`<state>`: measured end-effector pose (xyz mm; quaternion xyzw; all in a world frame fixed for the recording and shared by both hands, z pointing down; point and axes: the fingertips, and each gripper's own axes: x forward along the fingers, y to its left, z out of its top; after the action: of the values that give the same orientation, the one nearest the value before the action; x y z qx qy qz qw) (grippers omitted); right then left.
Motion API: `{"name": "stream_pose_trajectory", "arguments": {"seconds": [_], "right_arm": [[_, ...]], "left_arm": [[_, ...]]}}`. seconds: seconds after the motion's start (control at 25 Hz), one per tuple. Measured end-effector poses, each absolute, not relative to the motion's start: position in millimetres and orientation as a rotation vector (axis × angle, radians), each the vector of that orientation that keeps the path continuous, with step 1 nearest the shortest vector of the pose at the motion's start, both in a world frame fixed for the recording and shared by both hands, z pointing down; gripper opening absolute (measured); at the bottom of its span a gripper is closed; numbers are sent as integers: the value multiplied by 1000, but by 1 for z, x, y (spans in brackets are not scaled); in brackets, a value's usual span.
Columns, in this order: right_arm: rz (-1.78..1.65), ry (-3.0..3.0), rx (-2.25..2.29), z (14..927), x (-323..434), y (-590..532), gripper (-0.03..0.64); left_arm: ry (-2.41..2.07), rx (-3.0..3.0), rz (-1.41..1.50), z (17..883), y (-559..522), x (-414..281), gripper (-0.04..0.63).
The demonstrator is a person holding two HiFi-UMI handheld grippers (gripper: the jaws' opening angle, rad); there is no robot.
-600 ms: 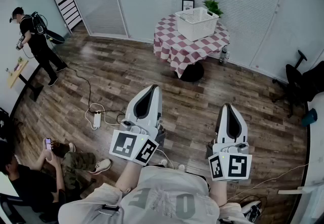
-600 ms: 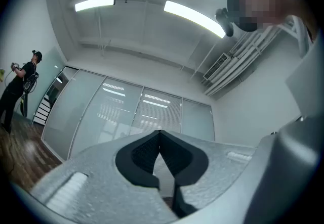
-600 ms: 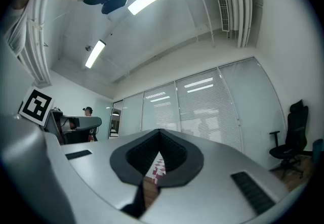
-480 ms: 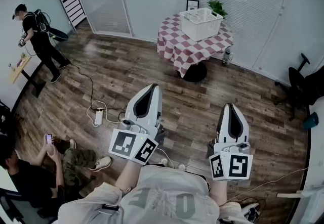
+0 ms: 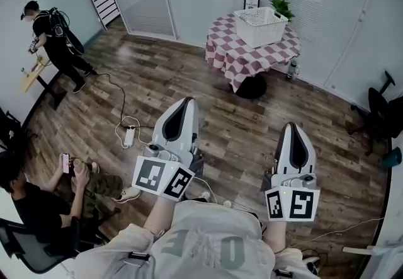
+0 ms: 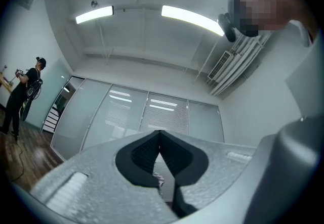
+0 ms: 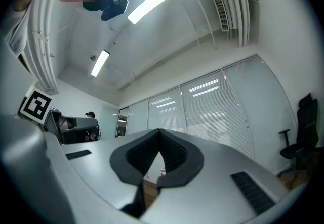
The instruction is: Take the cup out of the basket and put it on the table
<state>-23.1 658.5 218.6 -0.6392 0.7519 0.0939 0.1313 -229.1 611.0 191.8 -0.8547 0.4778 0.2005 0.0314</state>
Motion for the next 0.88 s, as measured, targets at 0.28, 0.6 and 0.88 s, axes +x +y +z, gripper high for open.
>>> {"name": "stream_pose_trajectory", "arguments": {"seconds": [0.28, 0.6, 0.88], "right_arm": [[186, 2187, -1752, 227, 1, 644, 9], [168, 2243, -1763, 251, 0, 618, 9], [111, 2201, -1909, 276, 28, 542, 9]], "left_arm": [[1514, -2585, 539, 203, 616, -219, 5], [1565, -2596, 573, 225, 570, -224, 5], [1499, -2658, 611, 237, 462, -205, 5]]}}
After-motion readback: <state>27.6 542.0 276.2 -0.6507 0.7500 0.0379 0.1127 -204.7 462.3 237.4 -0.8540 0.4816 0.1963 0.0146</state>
